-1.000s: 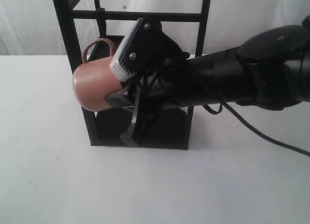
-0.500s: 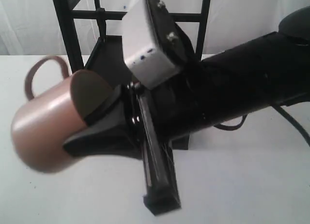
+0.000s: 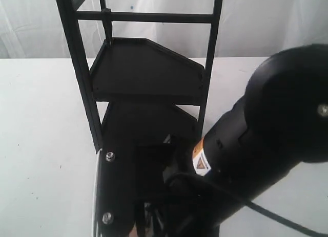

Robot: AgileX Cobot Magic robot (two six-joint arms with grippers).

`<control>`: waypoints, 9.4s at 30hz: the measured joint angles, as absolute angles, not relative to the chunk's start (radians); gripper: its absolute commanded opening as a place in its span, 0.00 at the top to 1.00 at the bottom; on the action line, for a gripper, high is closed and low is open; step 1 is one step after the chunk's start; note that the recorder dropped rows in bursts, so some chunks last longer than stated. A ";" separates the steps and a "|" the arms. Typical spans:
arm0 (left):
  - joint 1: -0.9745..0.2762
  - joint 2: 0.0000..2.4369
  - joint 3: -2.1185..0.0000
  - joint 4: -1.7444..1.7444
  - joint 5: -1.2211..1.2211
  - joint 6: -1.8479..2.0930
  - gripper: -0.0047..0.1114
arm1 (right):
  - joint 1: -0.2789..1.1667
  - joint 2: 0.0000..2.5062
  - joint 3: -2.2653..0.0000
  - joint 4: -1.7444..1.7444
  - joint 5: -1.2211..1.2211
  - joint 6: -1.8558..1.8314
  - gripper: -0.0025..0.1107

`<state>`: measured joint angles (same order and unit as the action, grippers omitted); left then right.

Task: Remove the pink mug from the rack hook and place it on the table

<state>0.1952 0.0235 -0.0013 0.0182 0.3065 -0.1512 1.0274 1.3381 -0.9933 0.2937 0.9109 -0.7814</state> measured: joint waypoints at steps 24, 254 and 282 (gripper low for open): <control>0.195 0.024 -0.001 0.018 0.306 -0.151 0.96 | 1.047 1.544 -1.124 -0.005 1.046 -0.386 0.98; 0.131 0.004 -0.001 0.018 0.306 -0.151 0.96 | -0.042 0.005 -0.001 -0.111 0.344 -0.073 0.98; 0.131 0.004 -0.001 0.018 0.306 -0.151 0.96 | -0.042 0.005 -0.001 -0.109 0.344 -0.079 0.98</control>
